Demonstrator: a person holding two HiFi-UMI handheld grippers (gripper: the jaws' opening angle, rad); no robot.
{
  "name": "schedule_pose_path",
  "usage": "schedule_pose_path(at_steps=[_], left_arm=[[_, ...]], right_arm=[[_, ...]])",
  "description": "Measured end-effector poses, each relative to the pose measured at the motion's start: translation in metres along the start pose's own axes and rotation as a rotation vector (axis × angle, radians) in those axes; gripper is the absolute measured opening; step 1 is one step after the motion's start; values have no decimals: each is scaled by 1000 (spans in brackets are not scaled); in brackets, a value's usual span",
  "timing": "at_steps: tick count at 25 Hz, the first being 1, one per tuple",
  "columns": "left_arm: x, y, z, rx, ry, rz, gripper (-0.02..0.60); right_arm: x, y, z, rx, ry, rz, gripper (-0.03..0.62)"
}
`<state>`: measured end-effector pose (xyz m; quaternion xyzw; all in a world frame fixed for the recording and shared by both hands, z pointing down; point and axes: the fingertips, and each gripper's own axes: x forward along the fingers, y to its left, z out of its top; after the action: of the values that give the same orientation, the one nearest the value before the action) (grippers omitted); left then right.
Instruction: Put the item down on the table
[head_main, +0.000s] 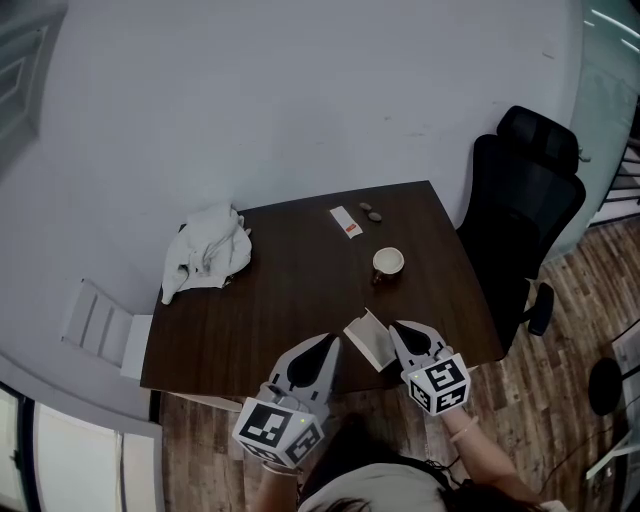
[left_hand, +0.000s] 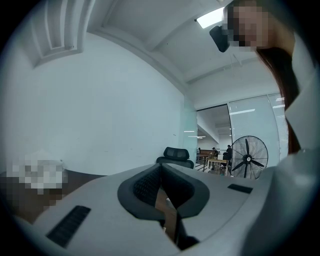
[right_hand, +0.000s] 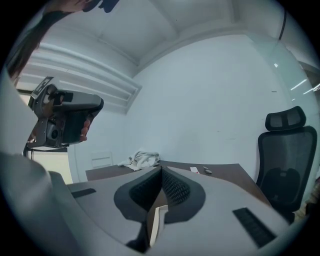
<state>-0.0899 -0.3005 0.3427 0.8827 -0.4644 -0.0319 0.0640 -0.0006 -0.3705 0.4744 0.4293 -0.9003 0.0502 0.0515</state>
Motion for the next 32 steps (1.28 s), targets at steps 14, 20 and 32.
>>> schedule_pose_path(at_steps=[14, 20, 32], left_arm=[[-28, -34, -10, 42, -9, 33, 18], [-40, -39, -18, 57, -14, 36, 18], [-52, -39, -34, 56, -20, 30, 18]], right_arm=[[-65, 16, 32, -12, -100, -42, 8], [-84, 30, 45, -20, -137, -54, 8], [-110, 50, 62, -47, -166, -77, 8]])
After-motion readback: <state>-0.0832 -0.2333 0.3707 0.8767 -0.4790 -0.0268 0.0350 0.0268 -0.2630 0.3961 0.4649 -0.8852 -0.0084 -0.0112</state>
